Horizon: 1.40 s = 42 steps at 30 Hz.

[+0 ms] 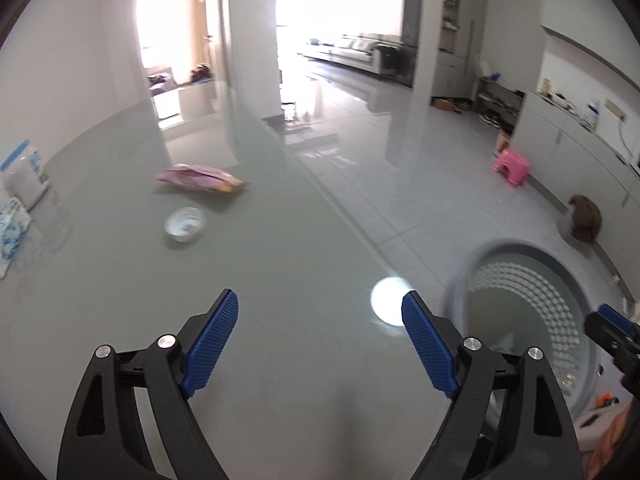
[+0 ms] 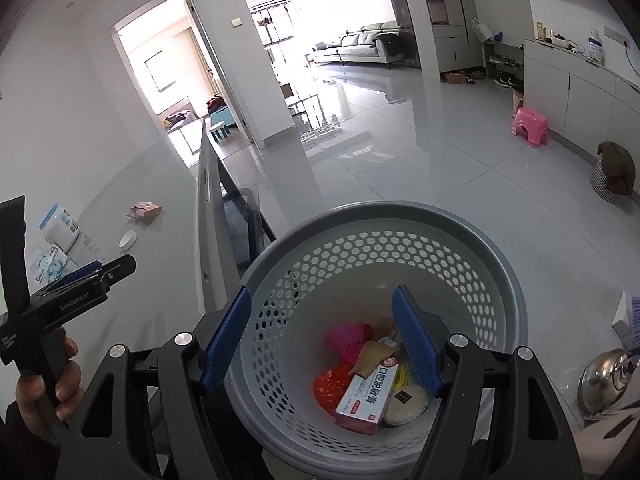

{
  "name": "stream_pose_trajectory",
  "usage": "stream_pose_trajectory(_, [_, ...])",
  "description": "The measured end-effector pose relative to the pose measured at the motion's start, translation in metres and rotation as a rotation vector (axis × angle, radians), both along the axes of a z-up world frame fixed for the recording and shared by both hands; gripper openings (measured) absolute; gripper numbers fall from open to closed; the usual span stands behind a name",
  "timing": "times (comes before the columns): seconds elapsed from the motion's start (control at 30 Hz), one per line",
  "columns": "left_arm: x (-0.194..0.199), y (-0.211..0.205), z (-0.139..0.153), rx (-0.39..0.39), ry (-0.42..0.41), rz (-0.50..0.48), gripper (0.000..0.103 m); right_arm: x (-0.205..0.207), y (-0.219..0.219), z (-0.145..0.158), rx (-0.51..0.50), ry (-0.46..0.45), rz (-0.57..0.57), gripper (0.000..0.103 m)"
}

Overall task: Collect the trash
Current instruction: 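Return to the table and close the left tool on the white bottle cap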

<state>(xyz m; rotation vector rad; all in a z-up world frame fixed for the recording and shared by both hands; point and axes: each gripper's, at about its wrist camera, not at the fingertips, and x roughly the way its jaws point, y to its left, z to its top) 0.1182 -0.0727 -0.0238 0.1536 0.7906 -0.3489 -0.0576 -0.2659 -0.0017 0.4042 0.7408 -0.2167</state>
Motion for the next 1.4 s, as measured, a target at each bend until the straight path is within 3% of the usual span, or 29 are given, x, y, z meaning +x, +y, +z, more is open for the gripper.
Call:
stream_pose_trajectory(0.33, [0.069,0.069,-0.009,0.038,-0.011,0.202,0.09,0.055,0.044,0.008,-0.017,-0.01,0.13,0.08])
stream_pose_trajectory(0.87, [0.133,0.073,-0.039,0.049,0.087,0.218,0.09,0.094,0.085,0.009,-0.031,0.013,0.192,0.081])
stream_pose_trajectory(0.93, [0.137,0.073,-0.041,0.048,0.097,0.216,0.087,0.096,0.087,0.01,-0.032,0.014,0.192,0.081])
stream_pose_trajectory(1.13, [0.142,0.076,-0.049,0.04,0.139,0.202,0.063,0.101,0.093,0.01,-0.033,0.02,0.203,0.081])
stream_pose_trajectory(1.27, [0.138,0.077,-0.046,0.03,0.13,0.182,0.039,0.106,0.099,0.01,-0.036,0.025,0.21,0.081])
stream_pose_trajectory(1.4, [0.138,0.088,-0.045,0.017,0.137,0.183,0.039,0.119,0.106,0.012,-0.047,0.023,0.23,0.081])
